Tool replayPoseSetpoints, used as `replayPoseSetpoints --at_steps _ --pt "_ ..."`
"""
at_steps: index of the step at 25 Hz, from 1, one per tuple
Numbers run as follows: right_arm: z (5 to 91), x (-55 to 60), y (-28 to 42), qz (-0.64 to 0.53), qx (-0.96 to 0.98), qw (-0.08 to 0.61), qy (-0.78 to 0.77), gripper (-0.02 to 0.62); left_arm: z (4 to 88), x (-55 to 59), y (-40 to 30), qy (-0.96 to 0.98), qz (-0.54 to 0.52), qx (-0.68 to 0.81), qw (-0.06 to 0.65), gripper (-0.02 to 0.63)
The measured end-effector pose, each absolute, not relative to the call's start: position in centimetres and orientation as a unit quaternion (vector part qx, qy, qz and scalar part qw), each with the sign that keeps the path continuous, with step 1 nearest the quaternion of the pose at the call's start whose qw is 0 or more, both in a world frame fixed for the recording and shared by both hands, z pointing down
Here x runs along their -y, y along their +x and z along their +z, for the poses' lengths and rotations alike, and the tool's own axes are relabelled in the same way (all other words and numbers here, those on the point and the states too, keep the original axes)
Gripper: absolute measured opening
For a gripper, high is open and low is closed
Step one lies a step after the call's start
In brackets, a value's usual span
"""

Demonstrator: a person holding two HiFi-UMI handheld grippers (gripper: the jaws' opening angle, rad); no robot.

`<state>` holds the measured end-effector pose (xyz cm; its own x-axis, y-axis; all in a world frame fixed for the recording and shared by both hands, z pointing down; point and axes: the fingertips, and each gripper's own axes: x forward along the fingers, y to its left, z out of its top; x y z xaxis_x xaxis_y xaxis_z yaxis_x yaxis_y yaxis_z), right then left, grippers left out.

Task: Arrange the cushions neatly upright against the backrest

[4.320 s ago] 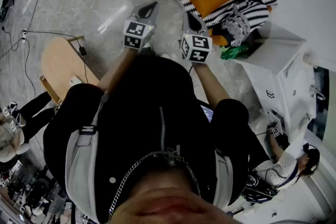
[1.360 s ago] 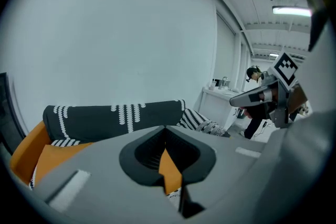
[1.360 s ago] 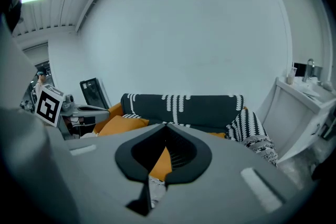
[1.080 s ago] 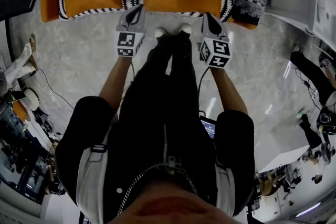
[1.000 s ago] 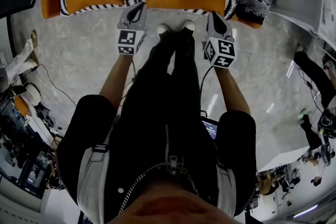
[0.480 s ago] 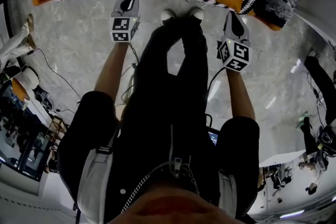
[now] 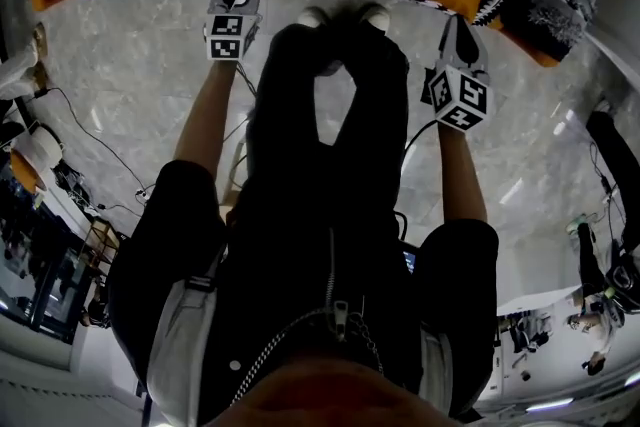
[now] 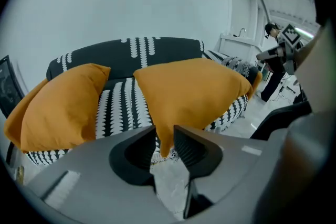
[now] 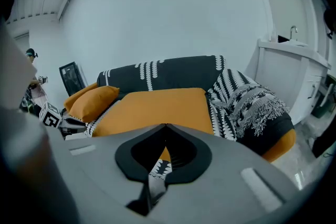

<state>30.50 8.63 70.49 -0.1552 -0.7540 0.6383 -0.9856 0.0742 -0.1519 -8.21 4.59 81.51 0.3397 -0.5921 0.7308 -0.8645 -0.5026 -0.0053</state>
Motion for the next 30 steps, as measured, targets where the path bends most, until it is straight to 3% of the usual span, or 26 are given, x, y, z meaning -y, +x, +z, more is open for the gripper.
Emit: replayPoseSetpoints --at_steps 3,7,9,10,11,15,18,23,27,30 --pt "72.0 -8.6 31.0 0.284 0.700 0.203 0.623 0.003 84.8 -4.9 -8.1 0.797 0.362 0.438 0.207 0.206" --pt "73.1 -8.9 31.6 0.274 0.695 0.206 0.632 0.003 88.9 -5.1 -8.6 0.787 0.396 0.417 0.224 0.221" --pt "74.2 -8.9 32.1 0.260 0.699 0.213 0.631 0.003 90.1 -4.8 -8.9 0.778 0.408 0.418 0.232 0.176" --pt "75.1 -8.9 32.8 0.255 0.699 0.220 0.631 0.003 90.3 -4.7 -8.7 0.776 0.409 0.419 0.233 0.087" --pt "76.0 -9.2 33.6 0.250 0.696 0.230 0.632 0.003 90.5 -4.6 -8.3 0.777 0.409 0.417 0.233 0.049" --pt "78.4 -10.7 36.5 0.226 0.672 0.301 0.637 0.008 89.3 -4.6 -7.8 0.779 0.405 0.415 0.238 0.044" --pt "80.6 -12.0 37.2 0.231 0.663 0.351 0.619 0.109 88.0 -4.3 -8.0 0.782 0.404 0.409 0.241 0.044" --pt "84.4 -12.5 39.3 0.265 0.640 0.392 0.605 0.178 87.0 -4.3 -7.9 0.780 0.420 0.403 0.231 0.044" --pt "86.1 -11.8 41.1 0.297 0.615 0.398 0.613 0.176 86.1 -4.4 -7.6 0.774 0.431 0.403 0.230 0.044" --pt "86.6 -11.1 41.5 0.286 0.608 0.417 0.612 0.086 85.2 -4.1 -7.4 0.769 0.440 0.404 0.228 0.044"
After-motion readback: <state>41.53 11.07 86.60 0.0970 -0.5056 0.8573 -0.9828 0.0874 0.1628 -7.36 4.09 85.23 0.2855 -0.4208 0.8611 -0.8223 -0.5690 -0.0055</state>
